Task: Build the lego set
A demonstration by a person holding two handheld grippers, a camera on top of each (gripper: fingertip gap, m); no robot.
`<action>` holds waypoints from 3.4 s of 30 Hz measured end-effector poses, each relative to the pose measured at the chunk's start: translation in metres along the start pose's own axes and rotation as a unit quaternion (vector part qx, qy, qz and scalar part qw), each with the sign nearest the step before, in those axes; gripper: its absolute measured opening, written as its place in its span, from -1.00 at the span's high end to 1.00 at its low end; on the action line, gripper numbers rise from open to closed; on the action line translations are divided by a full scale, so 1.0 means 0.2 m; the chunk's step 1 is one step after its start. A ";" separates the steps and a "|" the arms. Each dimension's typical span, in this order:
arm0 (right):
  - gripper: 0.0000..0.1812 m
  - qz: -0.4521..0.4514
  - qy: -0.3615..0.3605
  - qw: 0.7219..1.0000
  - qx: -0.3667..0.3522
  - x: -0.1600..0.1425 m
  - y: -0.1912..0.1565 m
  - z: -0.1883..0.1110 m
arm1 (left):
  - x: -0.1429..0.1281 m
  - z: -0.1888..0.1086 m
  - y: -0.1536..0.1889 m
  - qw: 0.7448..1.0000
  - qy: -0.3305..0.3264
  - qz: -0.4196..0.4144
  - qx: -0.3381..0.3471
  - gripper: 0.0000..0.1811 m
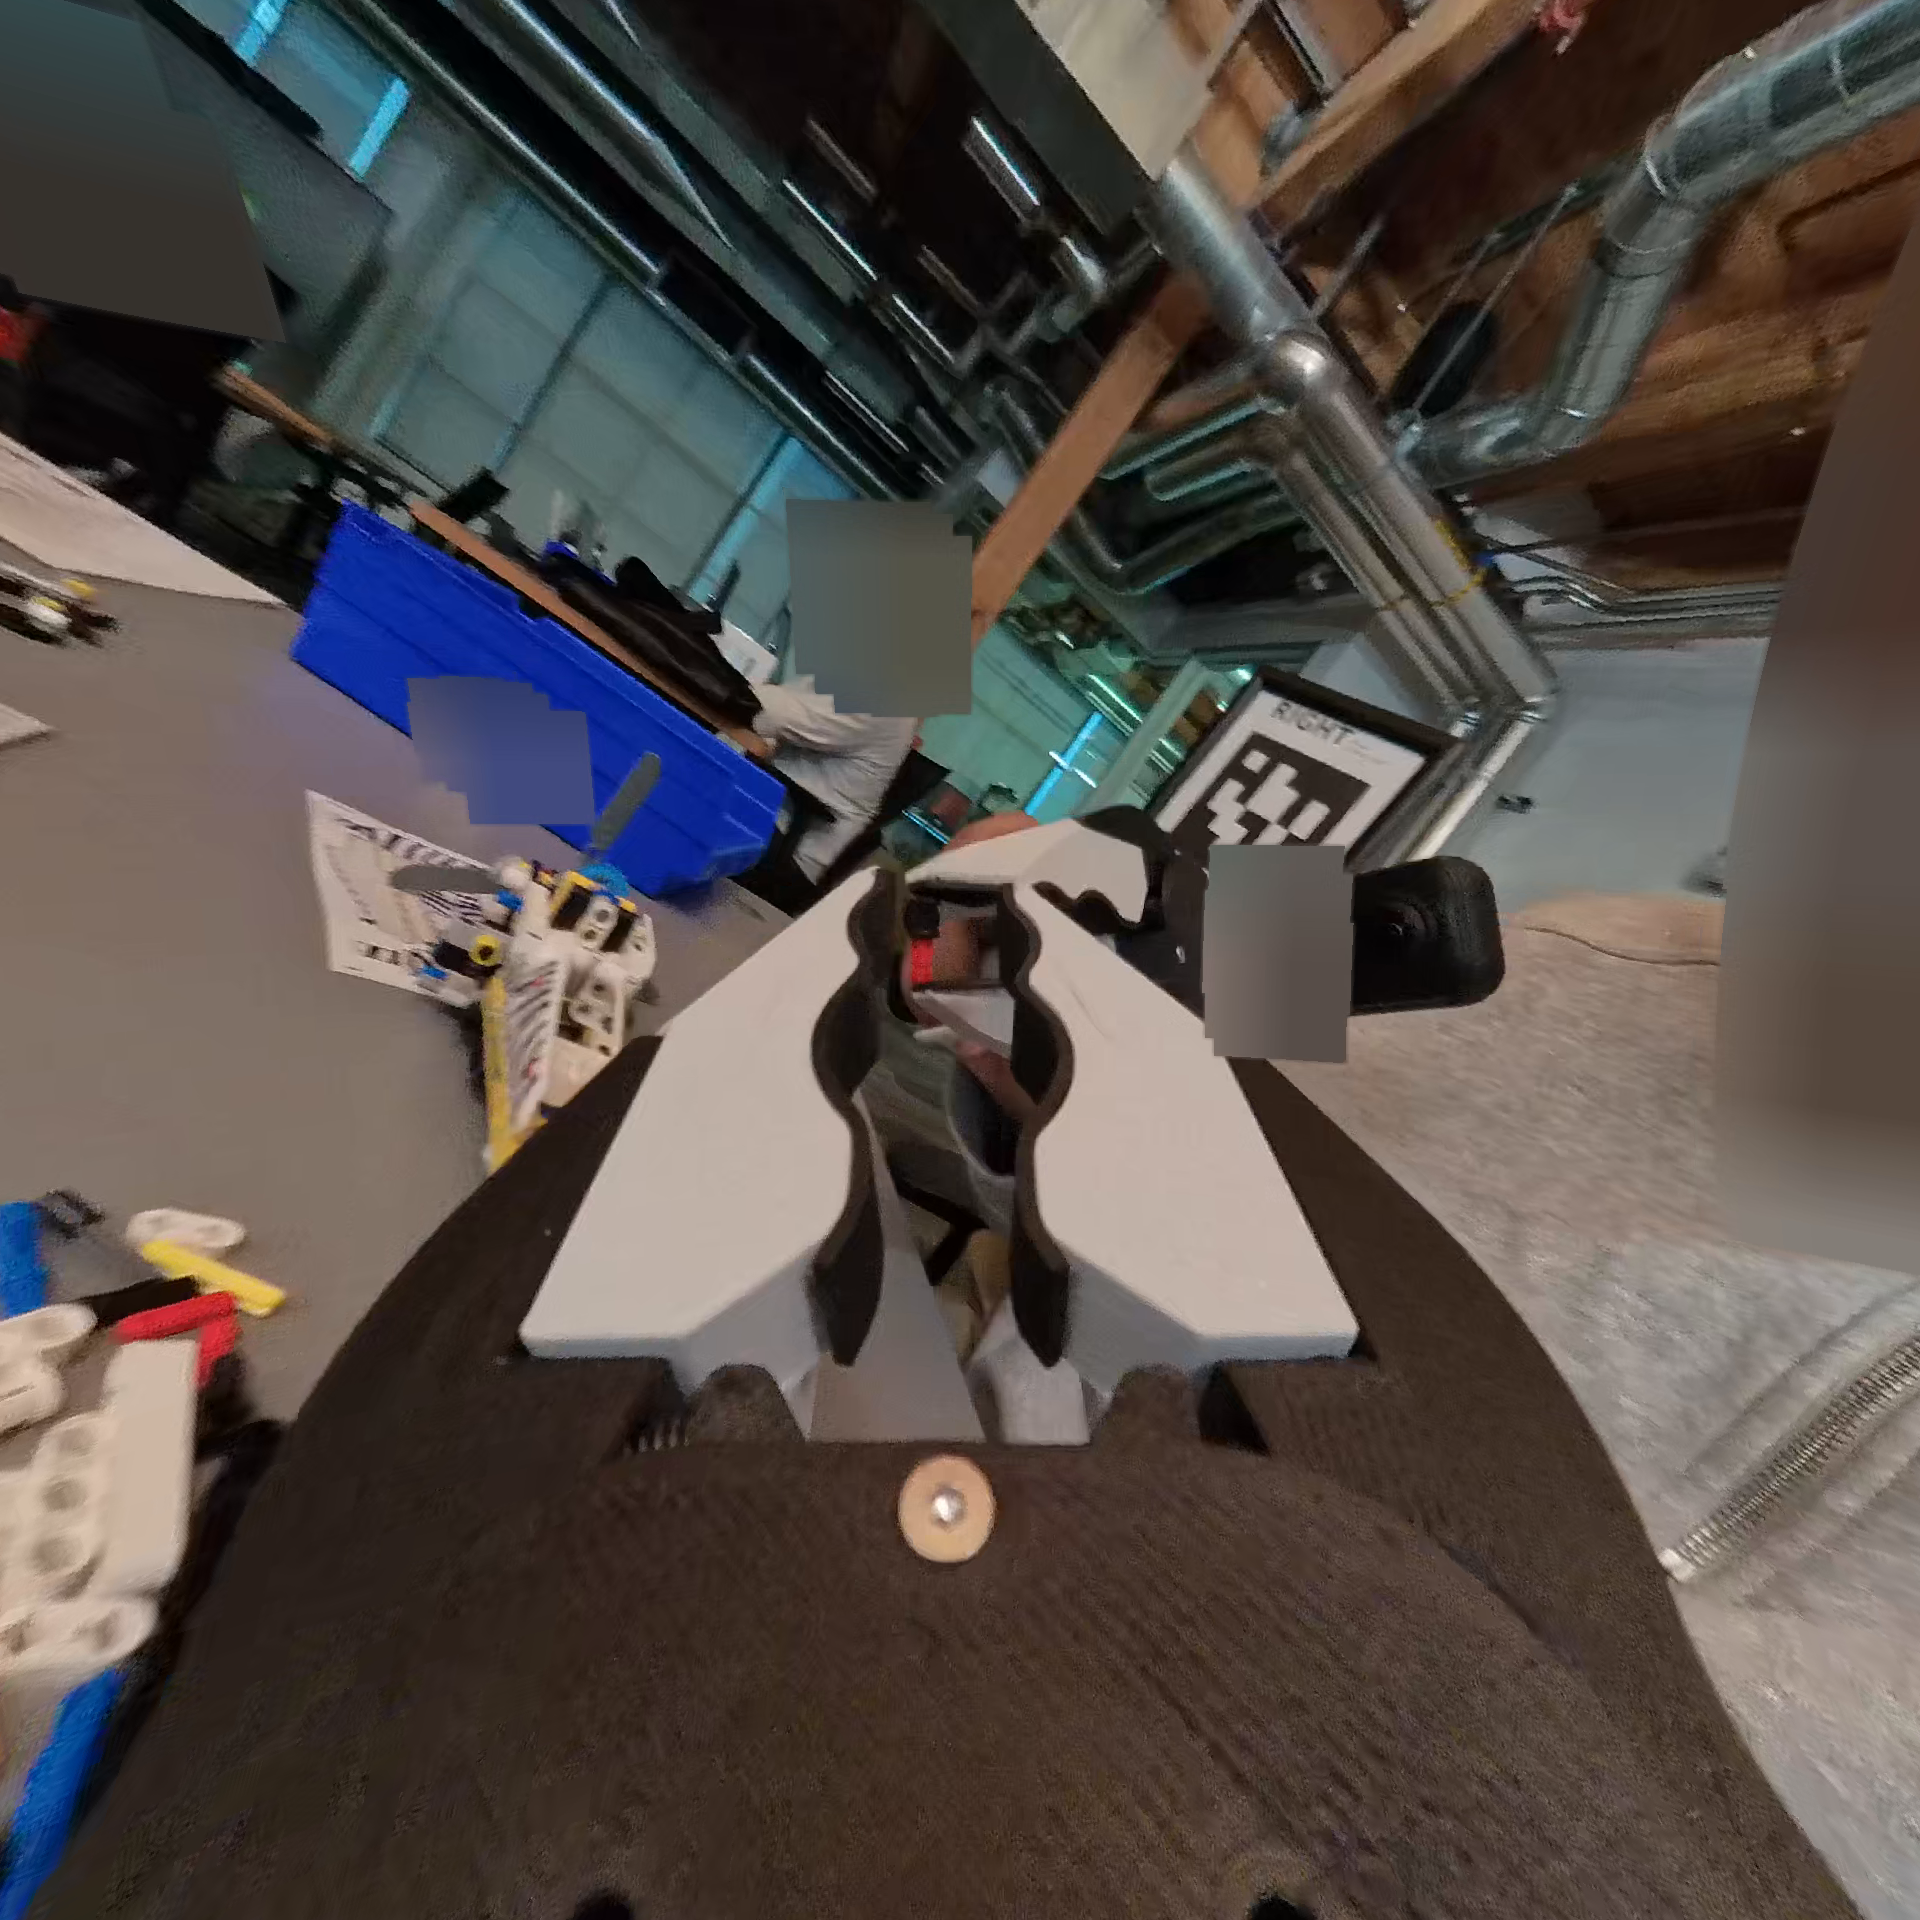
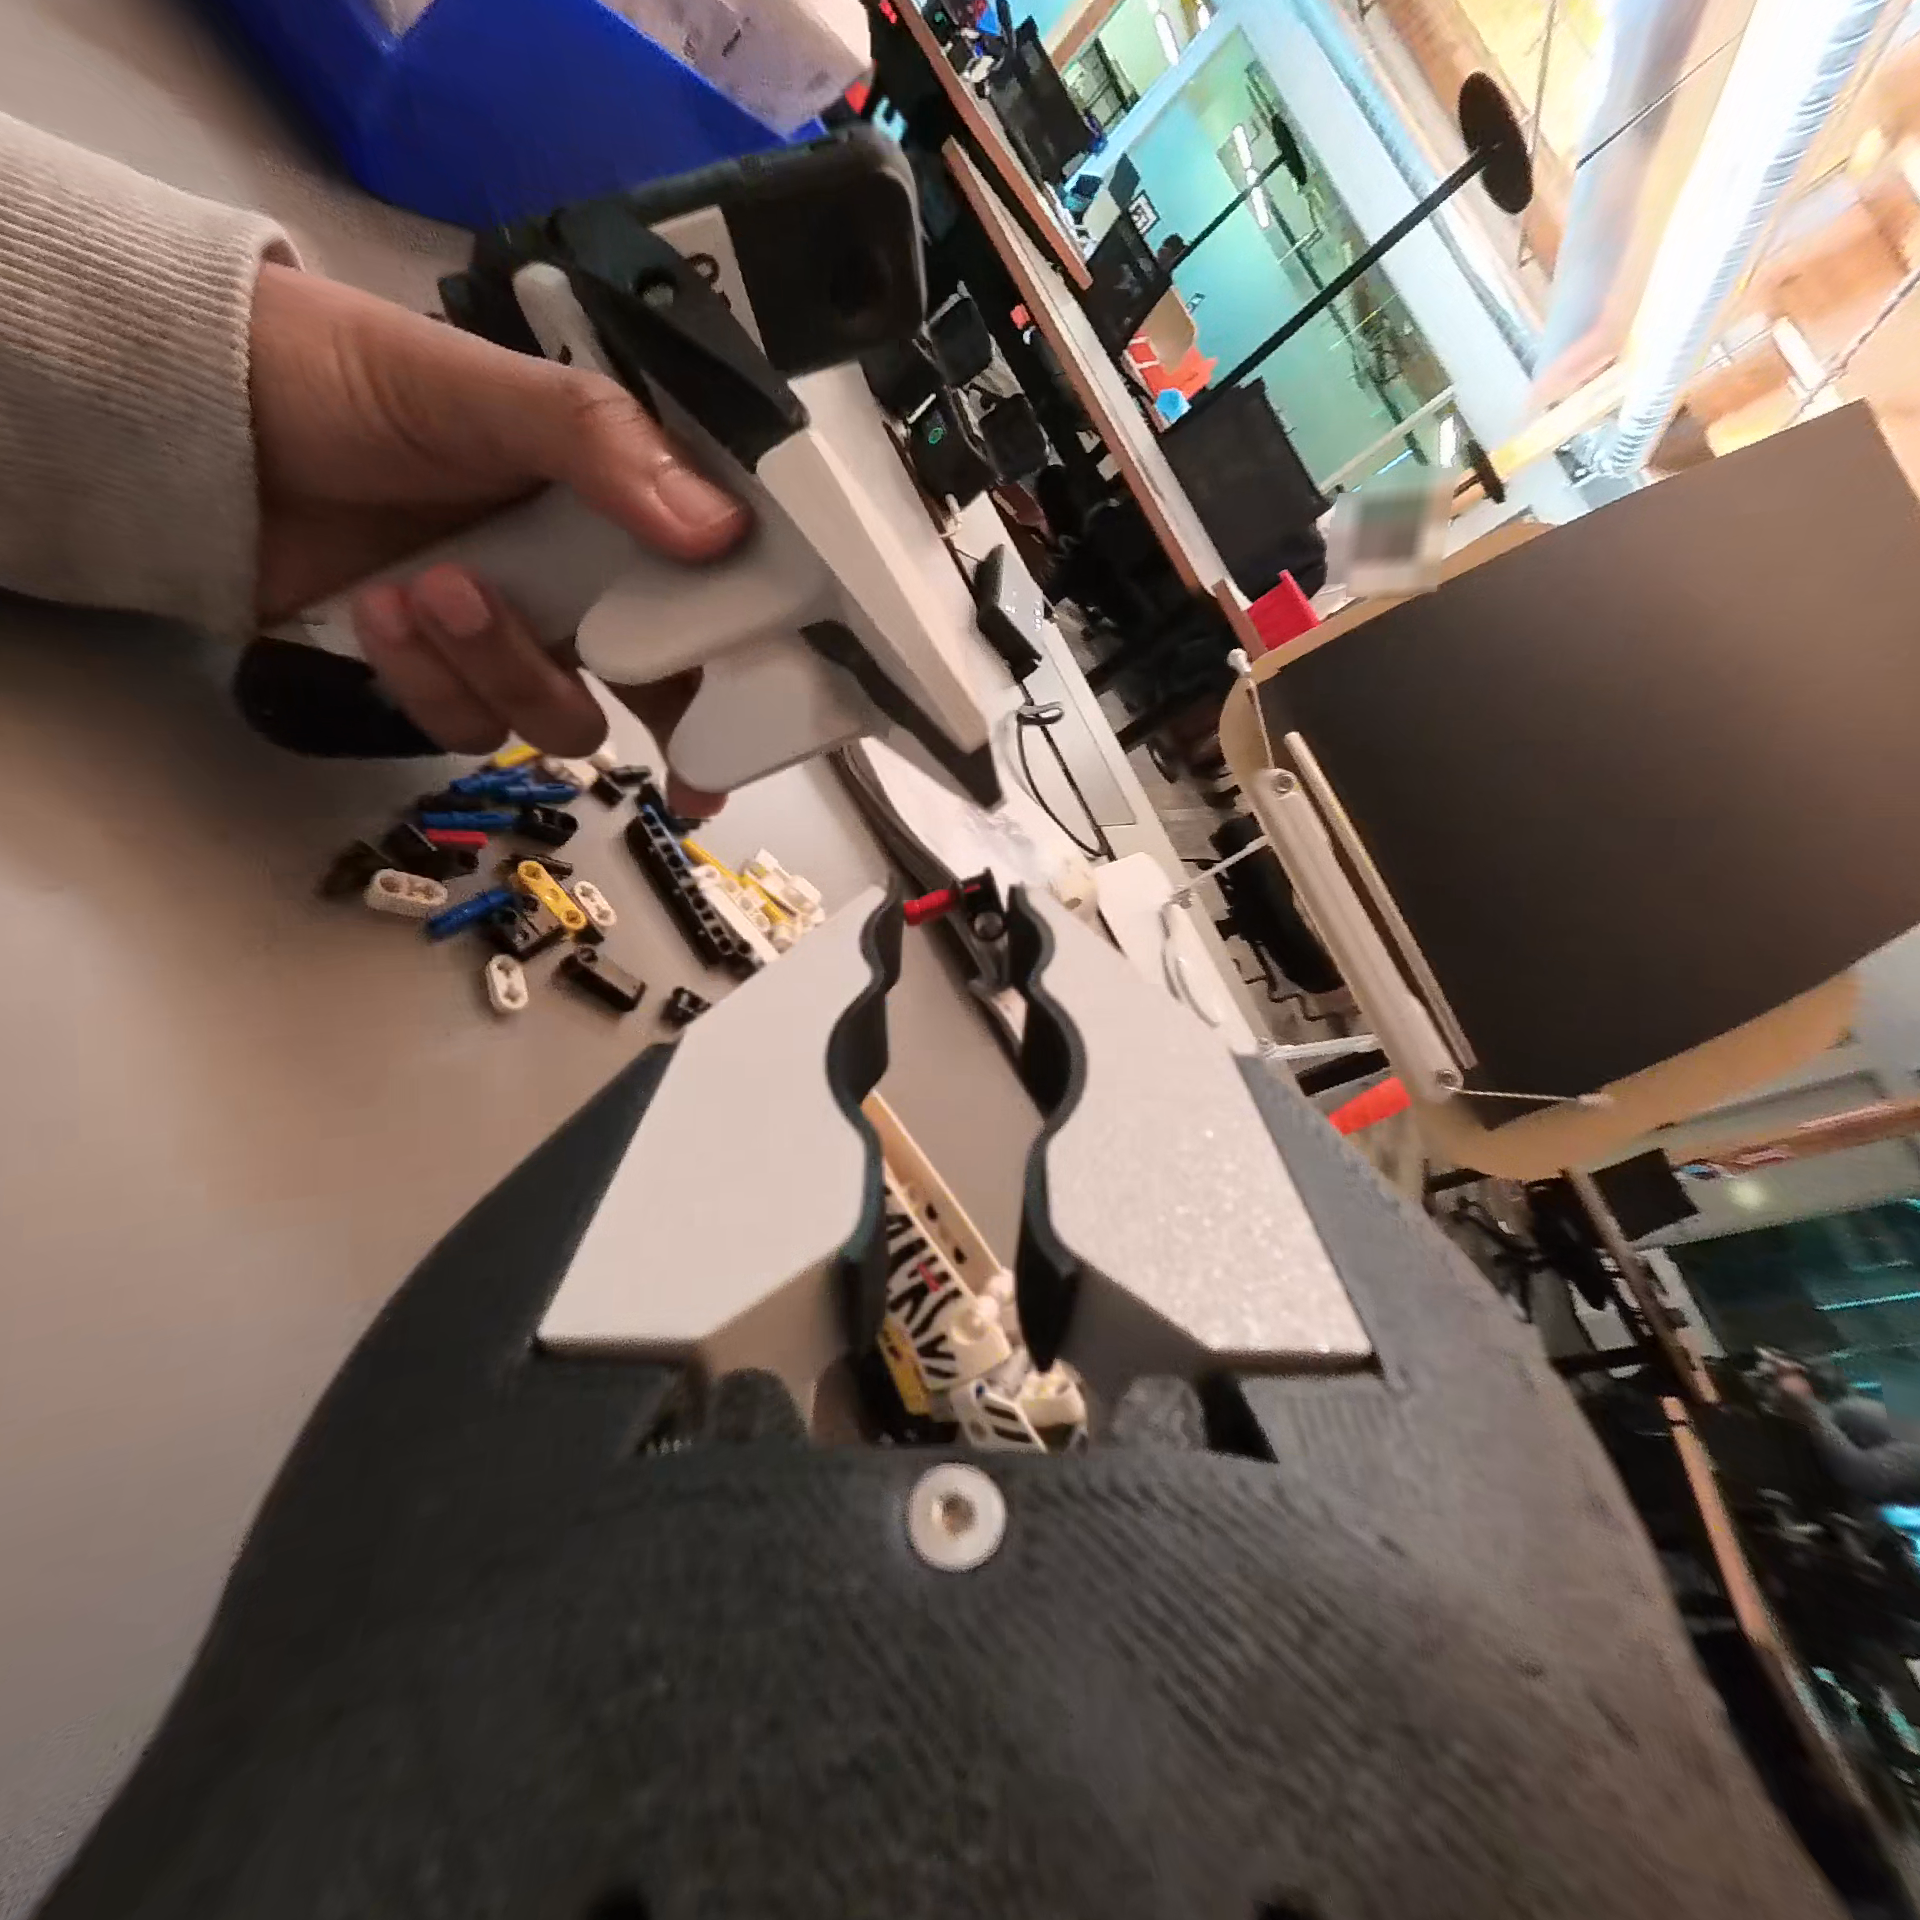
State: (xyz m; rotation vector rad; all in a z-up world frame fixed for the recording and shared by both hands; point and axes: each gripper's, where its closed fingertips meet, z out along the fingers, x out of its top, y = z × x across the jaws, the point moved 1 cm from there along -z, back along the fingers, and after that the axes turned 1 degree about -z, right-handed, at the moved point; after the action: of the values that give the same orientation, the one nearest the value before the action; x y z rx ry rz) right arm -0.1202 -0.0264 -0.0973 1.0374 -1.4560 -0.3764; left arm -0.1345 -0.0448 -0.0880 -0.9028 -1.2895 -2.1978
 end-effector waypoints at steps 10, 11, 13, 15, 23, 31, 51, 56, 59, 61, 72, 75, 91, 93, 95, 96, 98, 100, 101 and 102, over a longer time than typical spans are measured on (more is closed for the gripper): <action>0.80 -0.056 0.018 0.998 -0.029 0.05 0.02 -0.02 | -0.04 0.06 0.03 1.000 -0.014 0.012 -0.018 0.98; 0.80 -0.055 0.019 0.998 -0.028 0.05 0.02 -0.02 | -0.04 0.06 0.03 1.000 -0.013 0.012 -0.019 0.98; 0.80 -0.054 0.018 0.998 -0.024 0.06 0.02 -0.02 | -0.04 0.06 0.03 1.000 -0.015 0.016 -0.018 0.96; 0.80 -0.058 0.017 0.998 -0.021 0.06 0.01 -0.01 | -0.05 0.07 0.03 1.000 -0.018 0.020 -0.016 0.95; 0.77 -0.106 0.041 0.992 -0.046 0.10 0.01 -0.03 | -0.04 0.07 0.08 0.998 -0.020 0.037 -0.037 0.98; 0.68 -0.168 0.076 0.981 -0.065 0.14 0.01 -0.10 | -0.08 0.08 0.19 0.993 -0.038 0.062 -0.096 0.98; 0.69 -0.278 0.147 0.940 -0.133 0.28 -0.05 -0.22 | -0.11 0.08 0.33 0.980 -0.047 0.089 -0.174 0.98; 0.80 -0.284 0.141 0.943 -0.103 0.25 -0.09 -0.20 | -0.13 0.09 0.29 0.982 -0.064 0.046 -0.169 0.97; 0.81 -0.270 0.134 0.949 -0.089 0.23 -0.09 -0.20 | -0.14 0.09 0.27 0.983 -0.068 0.038 -0.163 0.97; 0.81 -0.254 0.132 0.955 -0.080 0.23 -0.09 -0.20 | -0.14 0.10 0.27 0.984 -0.069 0.032 -0.163 0.97; 0.81 -0.147 0.071 0.987 -0.005 0.08 -0.10 -0.12 | -0.16 0.11 0.10 0.994 -0.088 0.008 -0.067 0.98; 0.81 -0.114 0.059 0.992 0.011 0.06 -0.10 -0.11 | -0.16 0.12 0.08 0.994 -0.089 0.003 -0.055 0.98; 0.80 -0.136 0.003 0.990 -0.030 -0.06 -0.08 0.01 | -0.14 0.10 -0.09 0.996 -0.063 -0.055 0.024 0.99; 0.80 -0.178 -0.035 0.983 -0.039 -0.11 -0.09 0.04 | -0.14 0.09 -0.14 0.995 -0.067 -0.045 0.060 0.99; 0.81 -0.180 -0.067 0.981 -0.031 -0.14 -0.09 0.06 | -0.15 0.09 -0.17 0.993 -0.075 -0.024 0.089 0.98; 0.81 -0.177 -0.079 0.981 -0.027 -0.15 -0.09 0.06 | -0.15 0.09 -0.18 0.992 -0.078 -0.015 0.101 0.99; 0.81 -0.183 -0.099 0.978 -0.022 -0.18 -0.09 0.07 | -0.16 0.09 -0.20 0.989 -0.083 -0.004 0.119 0.99; 0.81 -0.184 -0.109 0.977 -0.017 -0.20 -0.10 0.08 | -0.17 0.09 -0.23 0.986 -0.090 0.005 0.139 0.99; 0.81 -0.177 -0.111 0.978 -0.014 -0.21 -0.10 0.08 | -0.18 0.09 -0.24 0.985 -0.092 0.009 0.147 0.99; 0.81 -0.168 -0.111 0.979 -0.012 -0.22 -0.10 0.08 | -0.18 0.09 -0.24 0.984 -0.093 0.012 0.151 0.98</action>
State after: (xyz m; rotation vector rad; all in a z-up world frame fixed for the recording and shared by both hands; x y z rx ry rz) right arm -0.1350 -0.0088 -0.1428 1.2558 -1.4667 -0.7711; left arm -0.1356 -0.0042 -0.1357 -1.0115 -1.6350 -1.8650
